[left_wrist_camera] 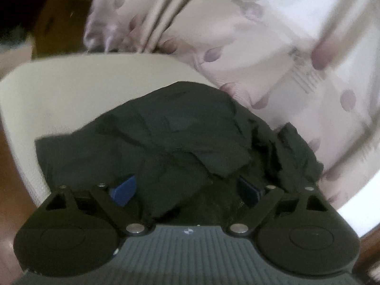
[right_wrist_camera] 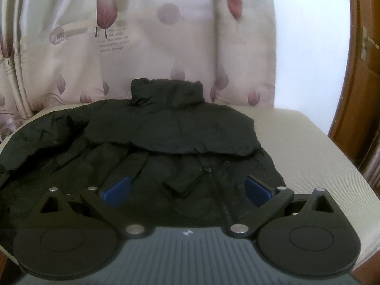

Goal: Fold large clothes

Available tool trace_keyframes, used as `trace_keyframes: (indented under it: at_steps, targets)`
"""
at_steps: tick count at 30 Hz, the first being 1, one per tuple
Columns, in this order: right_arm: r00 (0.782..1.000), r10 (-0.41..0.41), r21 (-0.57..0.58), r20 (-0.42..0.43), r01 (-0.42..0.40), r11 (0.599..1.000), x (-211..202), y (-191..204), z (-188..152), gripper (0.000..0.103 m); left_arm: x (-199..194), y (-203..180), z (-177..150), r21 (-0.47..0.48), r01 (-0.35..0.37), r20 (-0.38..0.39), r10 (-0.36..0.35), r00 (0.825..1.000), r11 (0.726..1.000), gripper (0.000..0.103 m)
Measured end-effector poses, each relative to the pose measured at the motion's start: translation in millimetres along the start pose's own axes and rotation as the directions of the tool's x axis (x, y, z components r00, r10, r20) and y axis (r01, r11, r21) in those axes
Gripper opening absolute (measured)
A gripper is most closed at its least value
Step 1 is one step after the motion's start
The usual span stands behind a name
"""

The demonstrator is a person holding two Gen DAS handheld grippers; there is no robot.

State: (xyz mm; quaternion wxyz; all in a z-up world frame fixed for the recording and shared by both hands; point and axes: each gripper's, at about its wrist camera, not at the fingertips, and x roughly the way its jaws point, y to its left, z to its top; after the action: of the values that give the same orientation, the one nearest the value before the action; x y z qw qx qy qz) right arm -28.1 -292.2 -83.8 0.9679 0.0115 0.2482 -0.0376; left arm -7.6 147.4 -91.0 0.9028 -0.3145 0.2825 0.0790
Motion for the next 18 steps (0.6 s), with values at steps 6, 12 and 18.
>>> trace_keyframes:
  at_steps: [6,12,18]
  targets:
    - [1.000,0.018,0.011,-0.008,-0.018,1.000,1.0,-0.3,-0.7,0.103,-5.1,16.2,-0.4,-0.150,0.064,-0.046,-0.072,0.996,0.987,0.090]
    - [1.000,0.021,0.016,-0.014,-0.020,1.000,0.6,-1.2,-2.1,0.103,-13.2,28.7,-2.3,-0.303,0.108,-0.075,-0.137,0.988,0.947,0.097]
    - [0.999,0.038,0.036,-0.019,-0.037,0.999,0.4,-2.2,-4.9,0.103,-6.3,36.5,-8.4,-0.378,0.068,-0.116,-0.121,0.986,0.923,0.097]
